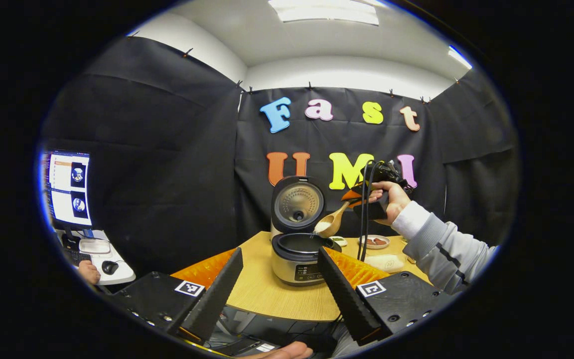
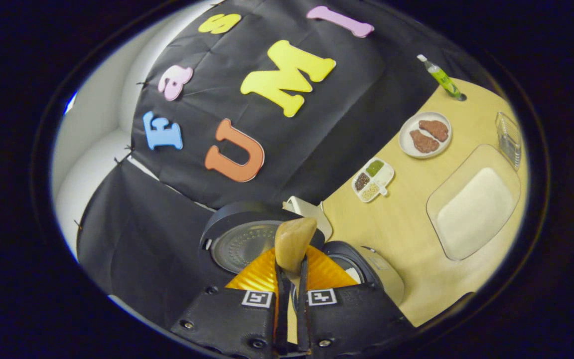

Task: Close the left gripper, press the button to open the rice cooker; take a wooden spoon from the chopstick holder with the right hand, scoop a spoonful of rice and pour it into the rice cooker, then put the wooden spoon back into the chopstick holder.

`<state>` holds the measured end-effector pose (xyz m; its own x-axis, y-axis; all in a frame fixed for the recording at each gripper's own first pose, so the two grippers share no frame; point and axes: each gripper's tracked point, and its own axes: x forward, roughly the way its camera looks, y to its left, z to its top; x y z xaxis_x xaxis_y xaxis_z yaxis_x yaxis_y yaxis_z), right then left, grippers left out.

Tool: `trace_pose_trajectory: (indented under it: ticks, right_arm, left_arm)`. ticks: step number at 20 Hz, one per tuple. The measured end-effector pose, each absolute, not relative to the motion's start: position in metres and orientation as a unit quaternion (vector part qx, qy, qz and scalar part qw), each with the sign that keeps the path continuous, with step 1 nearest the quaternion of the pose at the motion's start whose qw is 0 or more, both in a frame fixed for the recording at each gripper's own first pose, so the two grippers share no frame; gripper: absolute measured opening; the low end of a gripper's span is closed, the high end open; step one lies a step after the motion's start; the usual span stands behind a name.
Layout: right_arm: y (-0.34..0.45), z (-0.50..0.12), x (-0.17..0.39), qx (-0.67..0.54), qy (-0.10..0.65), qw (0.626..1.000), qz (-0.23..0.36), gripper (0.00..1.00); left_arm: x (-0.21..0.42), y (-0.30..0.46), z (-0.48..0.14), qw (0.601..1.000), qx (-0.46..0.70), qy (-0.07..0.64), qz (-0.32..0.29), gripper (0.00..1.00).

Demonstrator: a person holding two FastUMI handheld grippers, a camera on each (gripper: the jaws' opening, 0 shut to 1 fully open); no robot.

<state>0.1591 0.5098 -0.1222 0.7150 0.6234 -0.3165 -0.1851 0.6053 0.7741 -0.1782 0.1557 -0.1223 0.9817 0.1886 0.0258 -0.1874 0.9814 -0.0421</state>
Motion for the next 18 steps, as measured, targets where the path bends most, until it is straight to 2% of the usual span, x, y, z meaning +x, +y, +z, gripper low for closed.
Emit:
trace_pose_trajectory:
  ticks: [7, 13, 18]
  right_arm:
    - [0.529, -0.089, 0.145, 0.259, 0.189, 0.908, 0.268, 0.12]
    - [0.542, -0.080, 0.143, 0.181, 0.126, 0.932, 0.288, 0.13]
    - [0.555, -0.063, 0.118, 0.065, 0.024, 0.940, 0.336, 0.12]
  left_arm:
    - [-0.176, 0.167, -0.134, 0.995, -0.008, -0.001, 0.104, 0.96]
    - [-0.175, 0.172, -0.133, 0.994, -0.021, -0.001, 0.107, 0.96]
    - [-0.173, 0.168, -0.138, 0.994, -0.017, 0.006, 0.107, 0.96]
